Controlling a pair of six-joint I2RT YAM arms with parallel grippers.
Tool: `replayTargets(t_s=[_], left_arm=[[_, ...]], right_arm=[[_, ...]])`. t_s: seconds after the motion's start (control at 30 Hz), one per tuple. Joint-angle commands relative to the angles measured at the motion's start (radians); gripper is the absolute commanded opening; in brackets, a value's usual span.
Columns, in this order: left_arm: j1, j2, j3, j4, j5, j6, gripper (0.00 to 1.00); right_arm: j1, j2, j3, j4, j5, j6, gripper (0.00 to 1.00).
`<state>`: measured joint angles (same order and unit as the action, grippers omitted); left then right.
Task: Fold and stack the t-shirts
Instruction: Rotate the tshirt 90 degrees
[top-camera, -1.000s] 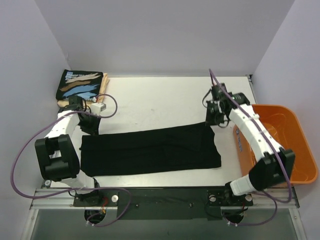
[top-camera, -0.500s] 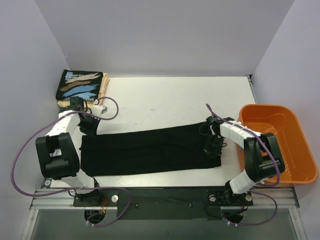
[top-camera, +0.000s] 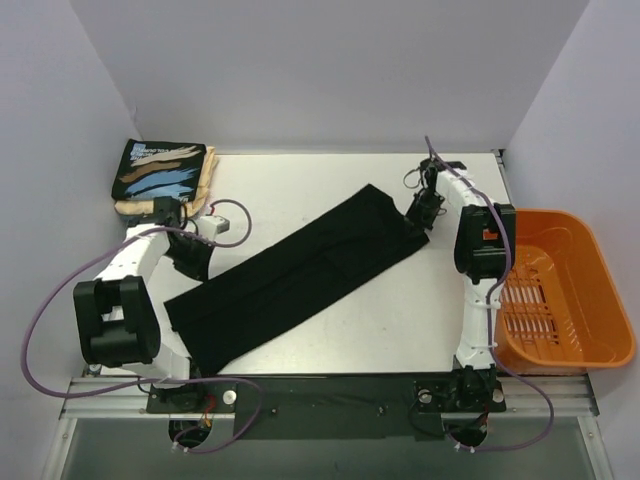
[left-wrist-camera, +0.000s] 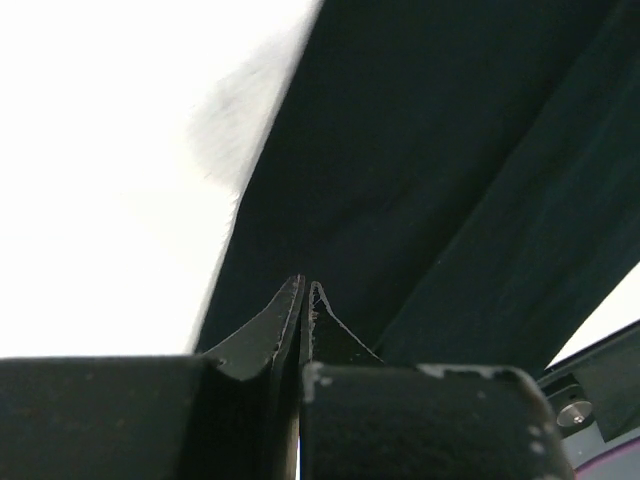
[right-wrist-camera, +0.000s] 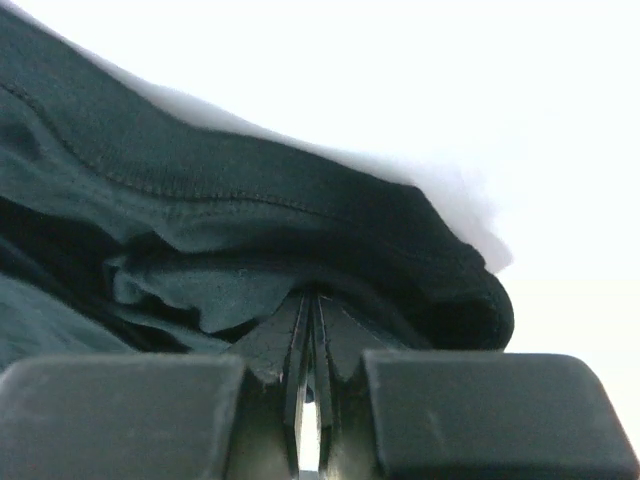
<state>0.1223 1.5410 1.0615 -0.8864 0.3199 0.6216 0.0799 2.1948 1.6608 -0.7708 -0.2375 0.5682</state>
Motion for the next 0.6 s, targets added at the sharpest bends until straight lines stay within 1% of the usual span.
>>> replayTargets(t_s=[0.0,0.03,0.07,0.1,0.13,0.17,0.2,0.23,0.27,0.3,0.37,0.47,0.5,0.57], left_arm=[[-0.113,-0.027,0.019,-0.040,0.051,-0.019,0.05],[-0.148,-0.024,0.017,-0.040,0.044,-0.022,0.06],[-0.177,-0.019,0.018,-0.048,0.044,-0.025,0.06],[-0.188,-0.007,0.023,-0.049,0.057,-0.036,0.07],[-0.203,0.002,0.034,-0.062,0.077,-0.042,0.08],[-0.208,0.020,0.041,-0.063,0.080,-0.046,0.10],[-0.220,0.027,0.045,-0.054,0.077,-0.062,0.11],[-0.225,0.043,0.048,-0.049,0.077,-0.065,0.15],[-0.237,0.048,0.048,-0.039,0.077,-0.066,0.17],[-0.245,0.060,0.048,-0.031,0.076,-0.069,0.22],[-0.266,0.076,0.054,-0.017,0.080,-0.077,0.27],[-0.291,0.100,0.066,-0.014,0.091,-0.086,0.28],[-0.293,0.105,0.072,-0.016,0.097,-0.088,0.28],[-0.286,0.110,0.071,-0.008,0.090,-0.095,0.29]], right_arm=[[-0.009,0.213,0.359,-0.044,0.037,0.002,0.00],[-0.011,0.255,0.479,-0.048,0.030,0.018,0.00],[-0.020,0.332,0.535,-0.056,0.021,0.033,0.00],[-0.032,0.395,0.638,-0.056,-0.018,0.067,0.00],[-0.037,0.431,0.687,-0.035,-0.046,0.105,0.00],[-0.049,0.485,0.749,-0.016,-0.110,0.119,0.00],[-0.051,0.505,0.802,0.022,-0.126,0.155,0.00],[-0.057,0.528,0.818,0.045,-0.147,0.168,0.00],[-0.060,0.534,0.811,0.123,-0.161,0.189,0.00],[-0.065,0.533,0.800,0.199,-0.166,0.206,0.00],[-0.075,0.542,0.792,0.275,-0.164,0.257,0.00],[-0.077,0.580,0.852,0.359,-0.181,0.329,0.00],[-0.104,0.594,0.866,0.398,-0.190,0.335,0.00],[-0.106,0.602,0.886,0.448,-0.192,0.352,0.00]])
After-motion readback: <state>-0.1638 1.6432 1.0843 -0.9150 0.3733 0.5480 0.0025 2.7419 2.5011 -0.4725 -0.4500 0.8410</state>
